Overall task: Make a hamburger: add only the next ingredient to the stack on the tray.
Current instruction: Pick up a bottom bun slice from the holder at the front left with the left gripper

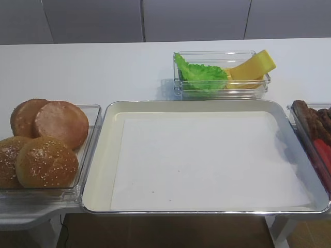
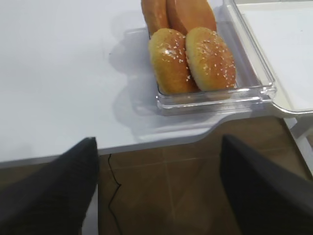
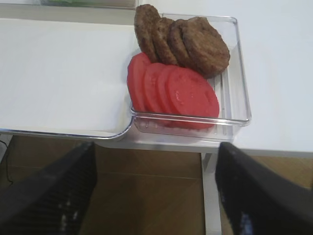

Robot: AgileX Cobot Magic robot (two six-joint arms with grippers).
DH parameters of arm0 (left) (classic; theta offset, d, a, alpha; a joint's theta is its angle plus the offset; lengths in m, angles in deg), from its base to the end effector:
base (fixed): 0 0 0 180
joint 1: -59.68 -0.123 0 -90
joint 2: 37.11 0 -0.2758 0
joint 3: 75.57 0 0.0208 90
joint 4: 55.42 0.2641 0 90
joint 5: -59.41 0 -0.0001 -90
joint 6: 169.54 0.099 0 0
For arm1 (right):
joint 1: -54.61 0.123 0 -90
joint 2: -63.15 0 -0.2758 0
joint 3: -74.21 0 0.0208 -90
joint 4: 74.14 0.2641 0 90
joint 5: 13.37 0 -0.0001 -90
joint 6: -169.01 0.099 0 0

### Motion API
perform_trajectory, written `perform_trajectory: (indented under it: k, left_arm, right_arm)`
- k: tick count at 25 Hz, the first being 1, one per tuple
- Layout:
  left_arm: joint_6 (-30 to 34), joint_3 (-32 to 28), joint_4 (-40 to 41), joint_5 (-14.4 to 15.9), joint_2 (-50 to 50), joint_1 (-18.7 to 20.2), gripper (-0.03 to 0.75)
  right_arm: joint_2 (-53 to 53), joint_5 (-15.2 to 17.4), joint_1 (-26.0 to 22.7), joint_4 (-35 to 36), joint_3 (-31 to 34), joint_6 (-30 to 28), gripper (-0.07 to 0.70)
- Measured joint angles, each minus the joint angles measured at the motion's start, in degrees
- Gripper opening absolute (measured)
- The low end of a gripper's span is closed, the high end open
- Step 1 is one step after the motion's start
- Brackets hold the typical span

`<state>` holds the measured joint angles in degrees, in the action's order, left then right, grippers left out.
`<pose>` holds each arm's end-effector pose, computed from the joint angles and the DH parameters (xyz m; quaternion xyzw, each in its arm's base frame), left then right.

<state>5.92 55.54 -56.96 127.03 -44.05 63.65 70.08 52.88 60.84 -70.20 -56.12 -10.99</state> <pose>0.0154 -0.0035 0.2672 -0.0030 0.8806 -0.0485 0.4714 0.0175 0.0082 0.2654 -0.0506 0.8762 0.0602 0.4755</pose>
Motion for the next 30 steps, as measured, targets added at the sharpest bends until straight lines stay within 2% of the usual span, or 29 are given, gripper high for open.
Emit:
perform_trajectory:
  k: [9,14,20,22,24,30]
  left_arm:
    - [1.2,4.1,-1.4,-1.0,-0.8,0.0,0.555]
    - [2.8,5.7,-1.4,-4.3,-7.5,0.0,0.554]
    - [3.2,8.6,-1.4,-8.5,-20.3,0.0,0.554]
    - [3.2,9.6,-1.4,-11.3,-28.1,0.0,0.554]
    - [3.2,10.2,-1.4,-12.4,-30.5,0.0,0.554]
    - [2.3,17.2,-4.4,-16.7,-48.8,0.0,0.554]
  right_arm:
    - [0.0,0.0,0.0,0.0,0.0,0.0,0.573]
    - [0.0,0.0,0.0,0.0,0.0,0.0,0.573]
    - [0.0,0.0,0.0,0.0,0.0,0.0,0.573]
    - [0.0,0.0,0.0,0.0,0.0,0.0,0.573]
    - [0.0,0.0,0.0,0.0,0.0,0.0,0.573]
    - [0.0,0.0,0.0,0.0,0.0,0.0,0.573]
